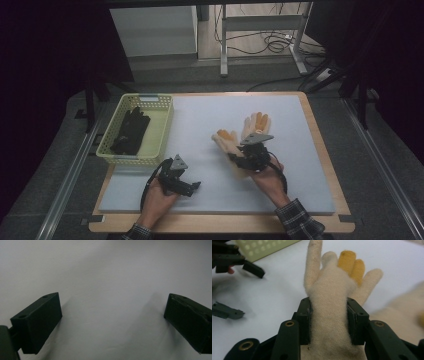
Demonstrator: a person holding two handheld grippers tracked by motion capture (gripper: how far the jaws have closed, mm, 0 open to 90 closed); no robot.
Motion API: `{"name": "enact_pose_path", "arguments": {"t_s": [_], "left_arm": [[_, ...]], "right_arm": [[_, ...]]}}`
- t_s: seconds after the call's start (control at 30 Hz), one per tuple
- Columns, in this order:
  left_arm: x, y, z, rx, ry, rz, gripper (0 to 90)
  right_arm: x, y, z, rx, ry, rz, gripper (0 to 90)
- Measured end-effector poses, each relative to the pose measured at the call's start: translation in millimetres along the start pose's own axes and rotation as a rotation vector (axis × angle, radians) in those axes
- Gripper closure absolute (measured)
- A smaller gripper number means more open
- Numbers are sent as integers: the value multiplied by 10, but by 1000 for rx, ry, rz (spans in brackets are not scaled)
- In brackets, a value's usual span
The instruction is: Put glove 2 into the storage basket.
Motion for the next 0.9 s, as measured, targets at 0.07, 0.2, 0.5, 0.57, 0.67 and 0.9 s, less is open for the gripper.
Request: {"name": "enact_pose_path", "arguments": {"t_s": [0.07, 0.2, 0.5, 0.57, 0.67, 0.9], "left_arm": [[0, -2, -1, -2, -1, -2, 15], [-1, 1, 0, 1, 1, -2, 15], [-1, 0, 0, 0, 1, -2, 15], [-1, 0, 0, -1, 1, -2, 14], [0, -1, 0, -2, 1, -3, 15], [0, 0, 0, -1, 1, -2, 15]], "right_arm": [[134, 80, -44, 1, 17, 22, 597], [348, 181, -162, -7, 63, 46, 551], [171, 98, -93, 1, 53, 65, 386], [72, 4, -113, 5, 53, 46, 470], [-32, -132, -226, 11, 70, 20, 639], [-89, -179, -551, 0, 108, 64, 785]]}}
Point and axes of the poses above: each handheld gripper's, and its own axes: x roughly forward along the jaws, z roughly out of its top, y roughly to its left, the point moved 1 cm from there along x, roughly forward along the jaws, and after that the axes turned 8 degrees about x, right-handed, at the moved point
